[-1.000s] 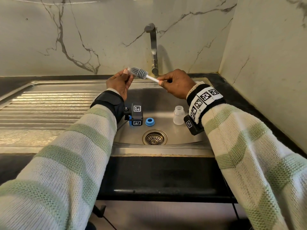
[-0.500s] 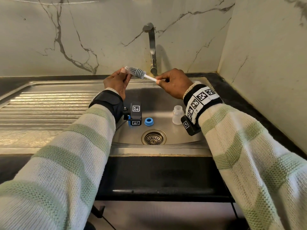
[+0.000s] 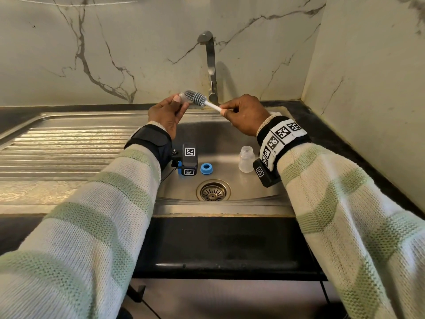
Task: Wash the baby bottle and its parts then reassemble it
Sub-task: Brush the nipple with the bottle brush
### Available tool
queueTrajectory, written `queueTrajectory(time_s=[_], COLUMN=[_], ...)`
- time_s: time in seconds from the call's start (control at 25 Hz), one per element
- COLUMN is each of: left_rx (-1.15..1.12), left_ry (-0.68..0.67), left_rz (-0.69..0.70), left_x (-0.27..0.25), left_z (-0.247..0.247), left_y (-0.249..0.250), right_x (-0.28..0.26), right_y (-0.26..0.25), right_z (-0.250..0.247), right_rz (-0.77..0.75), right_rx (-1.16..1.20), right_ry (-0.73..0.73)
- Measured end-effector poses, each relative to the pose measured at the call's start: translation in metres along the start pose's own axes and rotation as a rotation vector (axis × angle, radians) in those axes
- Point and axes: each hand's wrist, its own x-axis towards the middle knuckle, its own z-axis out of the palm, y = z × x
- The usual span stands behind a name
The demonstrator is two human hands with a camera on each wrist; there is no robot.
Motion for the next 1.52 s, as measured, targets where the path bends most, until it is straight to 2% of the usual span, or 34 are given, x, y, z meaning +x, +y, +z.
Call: queueTrajectory(time_s=[0.48, 1.0, 1.4, 1.52], left_rx=[0.018, 0.029, 0.005, 0.003], left_ry=[-0.027, -0.044, 0.01, 0.041], left_rz=[-0.017, -0.015, -0.002, 0.015], left_x=[-0.003, -0.001, 0.002, 0.003], left_z=[0.002, 0.003, -0.001, 0.0], left_y=[0.001, -0.001, 0.0, 0.001], right_x=[0.001, 0.0, -0.003, -0.003], right_y=[0.001, 0.004, 0.003, 0.004], right_z=[0.0, 0.001, -0.003, -0.009], right_rz=[-0.021, -0.025, -0.013, 0.001], right_rx=[0.077, 0.061, 0.073, -0.01], right_ry=[0.015, 0.027, -0.019, -0.036])
